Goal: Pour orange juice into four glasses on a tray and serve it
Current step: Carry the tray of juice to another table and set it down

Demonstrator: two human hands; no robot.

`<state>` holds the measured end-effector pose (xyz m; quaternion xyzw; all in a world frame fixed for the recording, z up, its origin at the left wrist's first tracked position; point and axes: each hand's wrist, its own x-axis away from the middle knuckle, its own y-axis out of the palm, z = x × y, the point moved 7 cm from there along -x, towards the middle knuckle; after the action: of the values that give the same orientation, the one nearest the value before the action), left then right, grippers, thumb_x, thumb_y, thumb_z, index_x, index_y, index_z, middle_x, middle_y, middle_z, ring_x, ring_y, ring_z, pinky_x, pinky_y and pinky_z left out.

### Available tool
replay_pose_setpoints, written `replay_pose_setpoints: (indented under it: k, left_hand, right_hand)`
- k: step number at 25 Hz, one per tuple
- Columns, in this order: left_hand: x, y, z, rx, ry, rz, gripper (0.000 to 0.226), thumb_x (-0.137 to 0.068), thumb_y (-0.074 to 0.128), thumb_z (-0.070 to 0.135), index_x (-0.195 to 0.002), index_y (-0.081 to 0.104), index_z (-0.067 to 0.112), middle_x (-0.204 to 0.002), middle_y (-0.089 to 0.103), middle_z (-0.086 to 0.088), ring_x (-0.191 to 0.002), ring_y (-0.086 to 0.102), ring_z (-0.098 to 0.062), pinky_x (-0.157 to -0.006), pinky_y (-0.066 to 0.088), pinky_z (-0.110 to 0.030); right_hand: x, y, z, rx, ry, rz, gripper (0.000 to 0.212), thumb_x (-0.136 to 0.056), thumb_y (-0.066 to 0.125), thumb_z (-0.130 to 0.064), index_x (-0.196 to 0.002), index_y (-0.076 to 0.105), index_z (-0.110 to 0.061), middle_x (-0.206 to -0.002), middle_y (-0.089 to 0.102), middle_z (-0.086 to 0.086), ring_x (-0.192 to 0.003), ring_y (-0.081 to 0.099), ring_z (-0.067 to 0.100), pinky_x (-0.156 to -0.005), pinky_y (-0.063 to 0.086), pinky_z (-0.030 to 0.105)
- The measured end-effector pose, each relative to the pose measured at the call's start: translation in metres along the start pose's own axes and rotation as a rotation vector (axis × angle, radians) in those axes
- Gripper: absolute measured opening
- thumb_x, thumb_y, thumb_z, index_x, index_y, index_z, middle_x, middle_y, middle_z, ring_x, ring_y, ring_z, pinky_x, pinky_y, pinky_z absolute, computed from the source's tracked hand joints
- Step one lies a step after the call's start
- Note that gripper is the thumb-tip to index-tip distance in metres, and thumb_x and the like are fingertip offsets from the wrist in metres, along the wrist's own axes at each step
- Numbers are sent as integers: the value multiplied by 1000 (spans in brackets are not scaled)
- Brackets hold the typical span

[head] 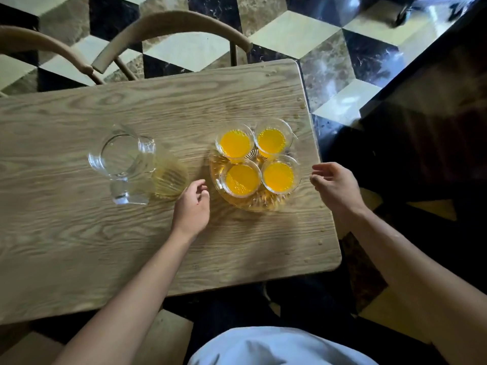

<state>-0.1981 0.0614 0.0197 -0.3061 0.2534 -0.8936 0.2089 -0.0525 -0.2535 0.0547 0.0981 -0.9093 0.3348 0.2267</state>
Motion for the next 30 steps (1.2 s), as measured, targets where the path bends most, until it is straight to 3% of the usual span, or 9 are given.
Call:
replay_pose_setpoints:
  k: [4,10,14,20,25,27,30]
  left_hand:
    - [-12,5,4,-84,20,59,34,-103,54,12,-135,62,6,-129,67,-12,-102,61,-17,-95,48,-31]
    - [-30,8,4,-139,-35,103,34,-102,57,15,-134,64,3,-129,67,-16,-112,65,-31,-101,51,-40]
    - [-35,15,6,-73,-120,103,33,-101,61,20,-130,66,4,-120,72,-14,-110,67,-29,-100,52,-40]
    - [-53,17,11,48,-171,116,28,-98,68,21,-120,70,3,-101,69,-4,-95,66,-21,-88,52,-30]
    - [-63,22,10,53,-227,124,20,-91,76,21,-107,74,9,-91,71,-3,-87,69,-23,-88,59,-40]
    - [-67,23,8,32,-254,123,9,-89,79,22,-96,74,18,-87,73,-2,-82,69,-22,-86,60,-42]
    - [-69,23,7,15,-274,120,12,-87,81,19,-84,70,23,-80,72,0,-76,67,-21,-82,60,-42]
  right_hand:
    - [-26,4,1,42,19,7,30,-92,70,-20,-122,71,-15,-108,75,2,-100,72,15,-95,59,44]
    - [-59,9,-5,162,3,-13,36,-93,69,-27,-125,68,-13,-112,74,5,-101,71,19,-92,59,46]
    - [-72,10,-6,219,-16,-28,35,-93,70,-30,-123,68,-11,-111,76,7,-101,71,19,-94,58,42]
    - [-78,19,-16,273,-55,-64,22,-90,72,-30,-96,79,-11,-90,79,6,-83,73,18,-82,61,40]
    - [-81,22,-18,275,-46,-72,20,-87,76,-32,-78,75,-14,-72,76,4,-71,74,20,-77,63,45]
    - [-83,23,-16,265,-32,-72,22,-86,78,-32,-75,74,-14,-69,76,4,-68,75,21,-74,64,47]
    - [-83,23,-12,232,-2,-76,19,-85,81,-31,-77,74,-15,-66,75,4,-61,75,22,-69,65,47]
